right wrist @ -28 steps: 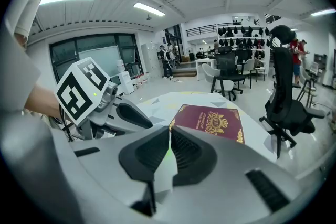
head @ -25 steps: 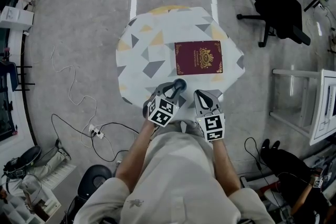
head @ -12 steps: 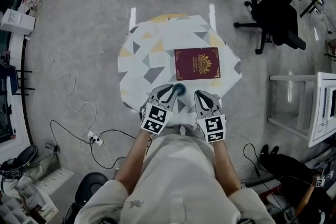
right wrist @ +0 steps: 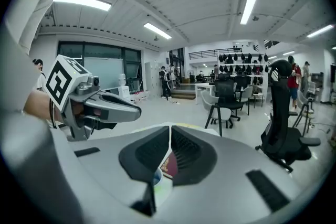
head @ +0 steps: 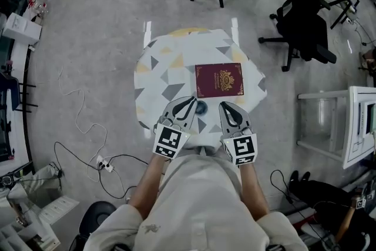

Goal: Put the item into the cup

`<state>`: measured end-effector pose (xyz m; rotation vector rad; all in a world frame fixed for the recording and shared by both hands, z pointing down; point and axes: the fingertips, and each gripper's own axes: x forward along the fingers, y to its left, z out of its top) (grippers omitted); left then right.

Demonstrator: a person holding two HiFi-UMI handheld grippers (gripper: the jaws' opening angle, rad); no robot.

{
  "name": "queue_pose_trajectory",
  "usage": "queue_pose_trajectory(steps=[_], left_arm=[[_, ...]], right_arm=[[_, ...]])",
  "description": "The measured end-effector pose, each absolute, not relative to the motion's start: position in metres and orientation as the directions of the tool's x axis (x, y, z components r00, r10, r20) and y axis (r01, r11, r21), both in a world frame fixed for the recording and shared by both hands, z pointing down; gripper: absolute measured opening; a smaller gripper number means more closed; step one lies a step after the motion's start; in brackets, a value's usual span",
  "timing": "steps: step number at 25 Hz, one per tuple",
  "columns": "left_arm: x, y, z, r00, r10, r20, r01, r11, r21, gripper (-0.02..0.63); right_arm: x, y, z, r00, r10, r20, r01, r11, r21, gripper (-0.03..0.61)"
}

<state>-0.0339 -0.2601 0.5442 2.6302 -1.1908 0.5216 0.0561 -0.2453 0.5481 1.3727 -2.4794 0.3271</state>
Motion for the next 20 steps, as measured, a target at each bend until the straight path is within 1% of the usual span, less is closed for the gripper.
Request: queue_pose_trajectory(steps=[4,8,20], left_arm=[[-0.036,-0.260,0.520,0.621,-0.708,0.337,-0.758,-0.651,0.029,0.017],[-0.038,-0.255,0.505,0.624,-0.720,0.304,-0.759,-0.651,0.018,0.014],[-0.041,-0.254,0.469,0.618,-0.755,0.220,-0.772,-0.636,-0.014,0.014]], right_arm=[[0.058,-0.249,0.511,-0.497,-0.825,0.268,-0.860,0.509,-0.028,0.008],[0.060,-0.249,0.483,-0.490,-0.845,0.215,-0.865,0.502,0.001,0.006],[0.063,-0.248,0.469,-0.470,-0.864,0.182,-0.878,0.479,0.004,0.006]])
